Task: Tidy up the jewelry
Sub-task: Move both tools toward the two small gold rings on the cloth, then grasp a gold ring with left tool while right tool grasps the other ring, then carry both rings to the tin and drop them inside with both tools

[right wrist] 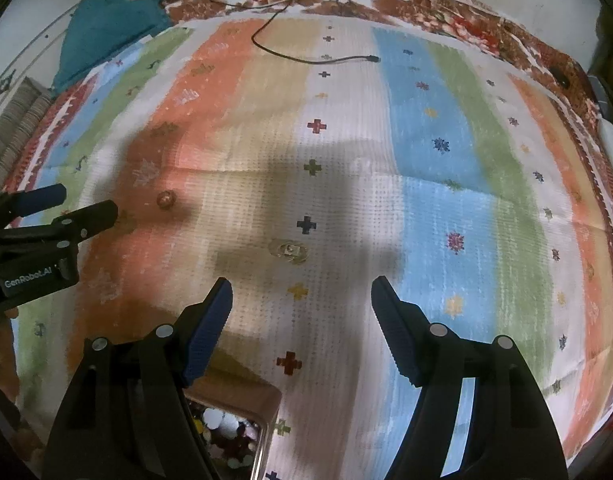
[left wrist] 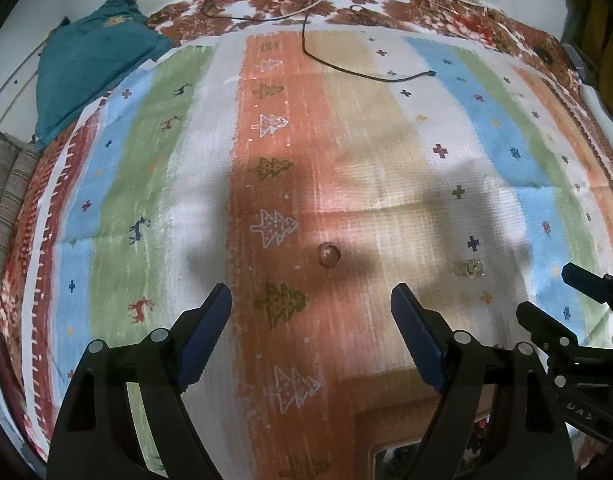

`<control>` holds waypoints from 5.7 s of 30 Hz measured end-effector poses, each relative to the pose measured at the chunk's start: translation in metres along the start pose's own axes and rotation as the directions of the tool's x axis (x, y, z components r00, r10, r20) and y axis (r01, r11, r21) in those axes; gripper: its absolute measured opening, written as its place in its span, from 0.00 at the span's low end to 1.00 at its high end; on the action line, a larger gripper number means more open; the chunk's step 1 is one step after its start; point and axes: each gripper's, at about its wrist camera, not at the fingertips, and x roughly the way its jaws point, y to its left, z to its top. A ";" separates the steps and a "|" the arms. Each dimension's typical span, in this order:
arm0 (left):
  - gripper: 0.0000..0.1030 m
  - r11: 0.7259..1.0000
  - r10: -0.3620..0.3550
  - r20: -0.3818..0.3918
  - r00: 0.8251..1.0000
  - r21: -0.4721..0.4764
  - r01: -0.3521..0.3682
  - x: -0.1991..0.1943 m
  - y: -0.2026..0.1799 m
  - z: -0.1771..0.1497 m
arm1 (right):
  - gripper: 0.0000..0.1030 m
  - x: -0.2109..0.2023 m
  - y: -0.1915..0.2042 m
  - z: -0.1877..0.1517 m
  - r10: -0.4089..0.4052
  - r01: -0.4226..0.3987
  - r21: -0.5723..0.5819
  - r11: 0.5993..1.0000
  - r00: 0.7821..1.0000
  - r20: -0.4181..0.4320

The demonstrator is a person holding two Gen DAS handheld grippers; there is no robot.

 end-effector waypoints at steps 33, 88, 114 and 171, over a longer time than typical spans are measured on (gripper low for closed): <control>0.64 0.999 -0.015 -0.110 0.994 0.042 0.020 0.065 -0.004 0.028 | 0.64 0.068 0.006 0.023 -0.019 0.015 -0.028 0.999 0.992 -0.126; 0.18 0.997 -0.033 -0.119 0.992 0.063 0.041 0.052 -0.012 0.017 | 0.51 0.046 0.015 0.025 0.023 -0.025 -0.023 0.999 0.997 -0.069; 0.18 0.996 -0.027 -0.116 0.993 0.085 0.037 0.054 -0.020 0.019 | 0.15 0.081 0.018 0.023 -0.004 -0.007 -0.080 0.997 0.991 -0.136; 0.18 0.985 -0.140 0.079 0.987 0.111 0.131 -0.075 -0.045 -0.056 | 0.15 -0.063 0.025 -0.046 0.043 -0.037 -0.048 0.998 0.992 0.121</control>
